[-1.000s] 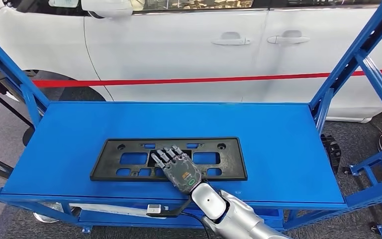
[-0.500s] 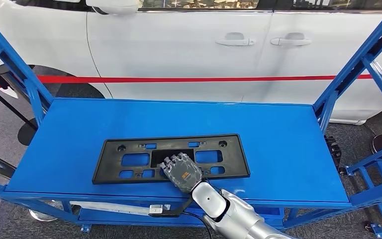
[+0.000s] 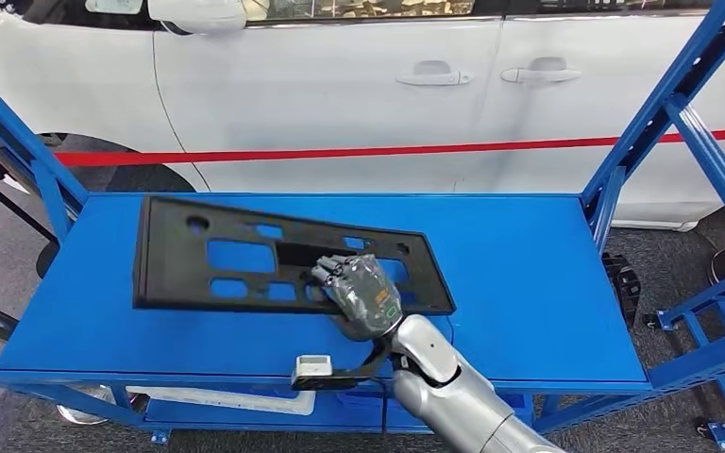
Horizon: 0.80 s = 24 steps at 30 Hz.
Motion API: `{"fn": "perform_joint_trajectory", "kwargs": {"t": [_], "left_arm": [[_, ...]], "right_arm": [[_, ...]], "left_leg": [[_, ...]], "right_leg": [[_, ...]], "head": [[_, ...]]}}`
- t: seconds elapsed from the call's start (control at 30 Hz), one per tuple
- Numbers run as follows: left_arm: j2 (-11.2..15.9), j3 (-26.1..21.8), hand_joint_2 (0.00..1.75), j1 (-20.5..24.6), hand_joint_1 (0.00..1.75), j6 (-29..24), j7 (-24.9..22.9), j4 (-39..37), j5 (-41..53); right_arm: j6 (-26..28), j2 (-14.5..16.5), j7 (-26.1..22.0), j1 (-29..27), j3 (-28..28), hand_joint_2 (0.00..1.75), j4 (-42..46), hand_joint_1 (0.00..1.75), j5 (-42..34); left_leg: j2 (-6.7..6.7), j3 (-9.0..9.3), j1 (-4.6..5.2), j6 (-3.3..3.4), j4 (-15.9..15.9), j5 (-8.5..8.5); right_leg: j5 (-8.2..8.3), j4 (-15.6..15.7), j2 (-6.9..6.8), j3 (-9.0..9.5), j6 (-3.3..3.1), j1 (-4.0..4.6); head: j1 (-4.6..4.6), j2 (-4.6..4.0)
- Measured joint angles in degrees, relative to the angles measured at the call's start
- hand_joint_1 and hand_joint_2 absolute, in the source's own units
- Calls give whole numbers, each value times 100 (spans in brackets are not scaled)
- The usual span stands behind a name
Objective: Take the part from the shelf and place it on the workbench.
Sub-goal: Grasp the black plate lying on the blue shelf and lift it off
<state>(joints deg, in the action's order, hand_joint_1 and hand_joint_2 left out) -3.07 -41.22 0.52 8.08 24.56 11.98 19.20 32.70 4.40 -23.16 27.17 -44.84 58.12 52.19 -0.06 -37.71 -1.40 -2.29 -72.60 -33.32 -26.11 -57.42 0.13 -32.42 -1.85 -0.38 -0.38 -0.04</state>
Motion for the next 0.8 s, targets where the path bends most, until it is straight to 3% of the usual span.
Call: {"fn": "perform_joint_trajectory", "kwargs": {"t": [0.07,0.13,0.23,0.3,0.4,0.43,0.47,0.5,0.53,0.6,0.63,0.73,0.8], "left_arm": [[18,-35,0,5,0,51,43,0,-4],[35,-65,0,26,0,102,90,0,-4],[50,-107,0,39,0,201,224,0,1],[55,-119,0,42,0,259,332,0,16],[63,-125,0,67,0,307,429,0,81],[64,-125,0,73,0,318,439,0,104],[64,-125,0,79,0,330,436,0,118],[64,-125,0,86,0,338,421,0,132],[64,-125,0,96,0,342,393,0,144],[63,-125,0,129,0,341,316,0,172],[62,-125,0,149,0,336,278,0,184],[64,-132,0,178,0,274,192,0,194],[74,-147,0,177,0,211,145,0,193]], "right_arm": [[-264,-91,-549,-156,275,175,642,175,-1115],[-717,-189,-1040,-327,533,175,1282,175,-2233],[-1848,-333,-1540,-597,802,175,2241,175,-3940],[-2870,-403,-1647,-768,950,175,2886,175,-4983],[-4370,-456,-1650,-1017,1205,175,3626,175,-6224],[-4748,-473,-1615,-1091,1274,175,3779,175,-6556],[-5033,-495,-1549,-1151,1326,175,3889,175,-6829],[-5270,-517,-1441,-1191,1363,175,3977,175,-7060],[-5473,-535,-1308,-1210,1385,175,4054,175,-7237],[-5779,-557,-1037,-1219,1399,175,4208,175,-7409],[-5874,-568,-940,-1226,1398,175,4289,175,-7414],[-5953,-610,-811,-1301,1394,175,4481,175,-7281],[-5952,-643,-818,-1372,1396,175,4544,175,-7152]], "left_leg": [[3,384,-14,1,792,385],[-16,653,-1,50,1379,578],[-38,644,33,171,1478,614],[-34,642,23,252,1522,655],[-29,641,26,322,1546,672],[-29,641,32,329,1541,671],[-30,642,36,332,1534,670],[-31,643,39,329,1524,667],[-33,645,41,322,1513,660],[-42,633,59,291,1479,634],[-48,619,71,270,1464,625],[-58,590,85,189,1453,625],[-47,550,75,128,1362,505]], "right_leg": [[-17,-25,9,8,30,-3],[-36,-67,14,-16,94,9],[-24,-82,15,-69,199,11],[-142,-230,16,-144,259,-7],[-649,-1207,15,-606,317,-29],[-762,-1544,14,-778,326,-33],[-771,-1711,14,-875,329,-35],[-671,-1659,14,-869,321,-35],[-482,-1384,14,-753,303,-34],[-98,-600,17,-403,246,-19],[1,-328,18,-285,222,-8],[40,-156,19,-242,172,9],[90,-113,6,-254,102,-11]], "head": [[0,0],[5,0],[12,0],[14,0],[15,-1],[14,-1],[14,-1],[14,0],[15,0],[15,0],[12,0],[7,0],[5,0]]}}
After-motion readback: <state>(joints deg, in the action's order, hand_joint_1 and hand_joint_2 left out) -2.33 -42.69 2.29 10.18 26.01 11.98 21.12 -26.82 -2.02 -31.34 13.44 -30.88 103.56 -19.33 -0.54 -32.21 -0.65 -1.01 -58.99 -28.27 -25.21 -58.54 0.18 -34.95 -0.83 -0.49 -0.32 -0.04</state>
